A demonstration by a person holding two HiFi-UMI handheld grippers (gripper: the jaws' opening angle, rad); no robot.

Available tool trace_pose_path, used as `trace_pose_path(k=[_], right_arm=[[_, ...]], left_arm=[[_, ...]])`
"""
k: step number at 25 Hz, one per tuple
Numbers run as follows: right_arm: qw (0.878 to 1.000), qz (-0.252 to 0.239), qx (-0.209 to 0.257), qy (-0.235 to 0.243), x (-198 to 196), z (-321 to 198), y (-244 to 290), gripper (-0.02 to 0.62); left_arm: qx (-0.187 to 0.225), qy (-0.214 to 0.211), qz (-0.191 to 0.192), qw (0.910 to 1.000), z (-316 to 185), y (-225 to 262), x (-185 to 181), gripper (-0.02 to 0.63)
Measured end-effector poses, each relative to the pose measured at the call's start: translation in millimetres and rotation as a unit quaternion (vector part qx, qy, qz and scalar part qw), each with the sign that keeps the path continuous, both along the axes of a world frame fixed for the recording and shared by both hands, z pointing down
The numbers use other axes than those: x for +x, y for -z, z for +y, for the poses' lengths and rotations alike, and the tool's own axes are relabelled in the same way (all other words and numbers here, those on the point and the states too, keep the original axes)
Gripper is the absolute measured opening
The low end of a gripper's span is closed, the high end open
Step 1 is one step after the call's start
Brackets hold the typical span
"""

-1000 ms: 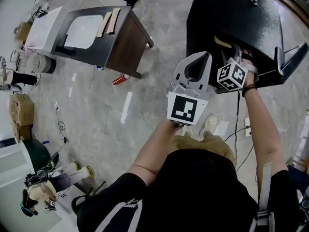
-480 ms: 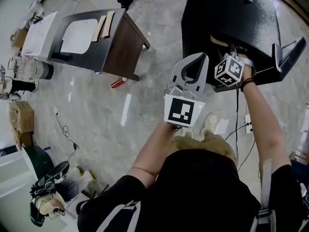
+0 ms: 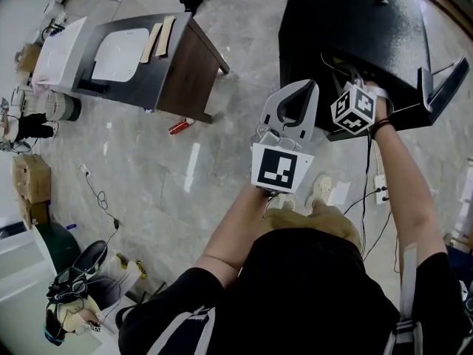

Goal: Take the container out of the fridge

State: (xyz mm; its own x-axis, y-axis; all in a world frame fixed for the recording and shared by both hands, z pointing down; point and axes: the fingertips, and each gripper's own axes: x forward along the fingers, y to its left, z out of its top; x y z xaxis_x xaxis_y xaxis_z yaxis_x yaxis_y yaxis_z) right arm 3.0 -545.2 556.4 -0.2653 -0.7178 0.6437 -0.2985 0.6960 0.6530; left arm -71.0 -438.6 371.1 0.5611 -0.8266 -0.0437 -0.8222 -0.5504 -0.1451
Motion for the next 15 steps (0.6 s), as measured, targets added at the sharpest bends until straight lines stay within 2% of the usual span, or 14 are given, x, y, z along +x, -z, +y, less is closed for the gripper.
trace_pose_path(k=[6, 15], right_arm=[[1.0, 0.002, -0.01, 0.007, 1.9, 4.5, -1.6, 0.046], [1.0, -0.012, 0.0, 0.012, -0.8, 21.3, 13.0, 0.046]], left_arm=[[0.001, 0.002, 0.001, 1.0, -0.1, 1.5, -0.1, 0.023], [0.004, 0.004, 0.001, 1.0, 8.7, 3.8, -1.6, 0.023]])
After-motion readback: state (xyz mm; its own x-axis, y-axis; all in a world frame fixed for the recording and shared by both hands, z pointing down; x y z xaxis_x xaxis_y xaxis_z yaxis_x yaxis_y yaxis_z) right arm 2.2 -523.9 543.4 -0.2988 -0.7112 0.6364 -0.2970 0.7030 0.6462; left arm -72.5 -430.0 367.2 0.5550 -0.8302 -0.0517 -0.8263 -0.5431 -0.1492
